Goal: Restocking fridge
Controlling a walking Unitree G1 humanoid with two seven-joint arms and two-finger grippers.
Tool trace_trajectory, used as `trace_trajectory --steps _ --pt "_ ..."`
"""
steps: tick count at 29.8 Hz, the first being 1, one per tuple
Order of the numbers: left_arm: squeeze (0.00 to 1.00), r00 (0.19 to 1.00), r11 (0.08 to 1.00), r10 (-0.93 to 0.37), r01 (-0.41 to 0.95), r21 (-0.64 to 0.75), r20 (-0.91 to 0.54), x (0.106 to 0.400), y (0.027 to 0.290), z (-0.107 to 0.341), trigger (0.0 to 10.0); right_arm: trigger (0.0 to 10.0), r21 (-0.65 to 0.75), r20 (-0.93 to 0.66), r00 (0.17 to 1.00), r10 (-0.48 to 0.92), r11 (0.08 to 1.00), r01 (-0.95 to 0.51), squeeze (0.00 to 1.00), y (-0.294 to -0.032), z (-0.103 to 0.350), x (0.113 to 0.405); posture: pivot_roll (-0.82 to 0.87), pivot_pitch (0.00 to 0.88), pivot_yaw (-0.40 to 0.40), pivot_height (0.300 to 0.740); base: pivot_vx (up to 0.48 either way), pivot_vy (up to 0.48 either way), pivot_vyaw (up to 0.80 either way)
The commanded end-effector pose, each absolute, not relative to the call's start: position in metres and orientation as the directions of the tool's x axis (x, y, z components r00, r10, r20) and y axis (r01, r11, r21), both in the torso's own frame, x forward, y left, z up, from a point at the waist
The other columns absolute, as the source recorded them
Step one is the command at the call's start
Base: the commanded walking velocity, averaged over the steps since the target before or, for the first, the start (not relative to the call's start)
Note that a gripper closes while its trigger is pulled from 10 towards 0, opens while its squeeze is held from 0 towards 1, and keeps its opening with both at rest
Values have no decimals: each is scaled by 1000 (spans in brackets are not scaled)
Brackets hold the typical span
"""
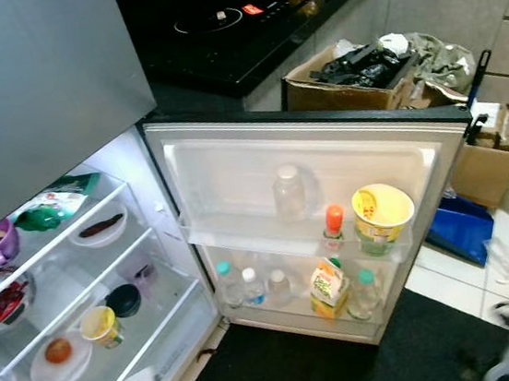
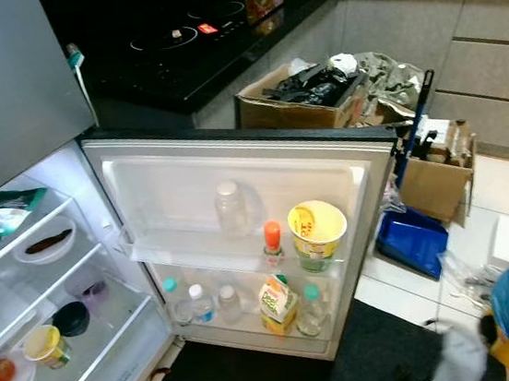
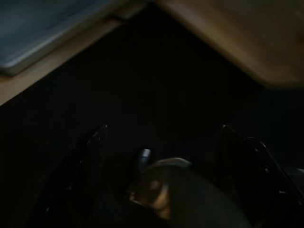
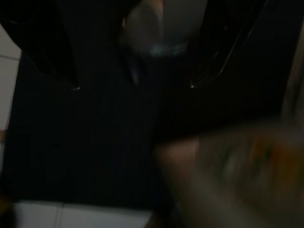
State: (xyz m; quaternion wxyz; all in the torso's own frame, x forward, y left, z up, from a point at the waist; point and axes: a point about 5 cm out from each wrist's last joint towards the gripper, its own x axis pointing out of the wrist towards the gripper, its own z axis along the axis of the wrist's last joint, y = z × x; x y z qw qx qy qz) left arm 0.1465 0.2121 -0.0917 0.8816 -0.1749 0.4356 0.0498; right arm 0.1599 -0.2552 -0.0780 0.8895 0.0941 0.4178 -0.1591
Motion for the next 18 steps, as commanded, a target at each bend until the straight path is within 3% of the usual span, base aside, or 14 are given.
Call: trace_trajectory --steps 1,9,14,18 --pt "0 617 947 -75 -202 -250 -783 149 210 -91 10000 10000 -68 -777 576 -253 944 323 0 -257 -78 158 -32 0 0 740 0 0 0" --pt "0 601 953 -90 -180 -244 -794 147 204 -93 10000 10000 -176 -763 564 -315 941 289 0 -258 -78 157 -32 0 -1 740 0 0 0" --pt "0 600 954 -64 -198 -226 -797 146 212 -92 10000 10000 -31 -777 602 -185 966 256 0 -252 -77 165 -43 0 10 740 0 0 0" --pt "0 603 952 -44 -217 -217 -796 147 214 -92 10000 10000 -39 -782 596 -184 968 247 0 -249 -77 166 -41 0 17 740 0 0 0"
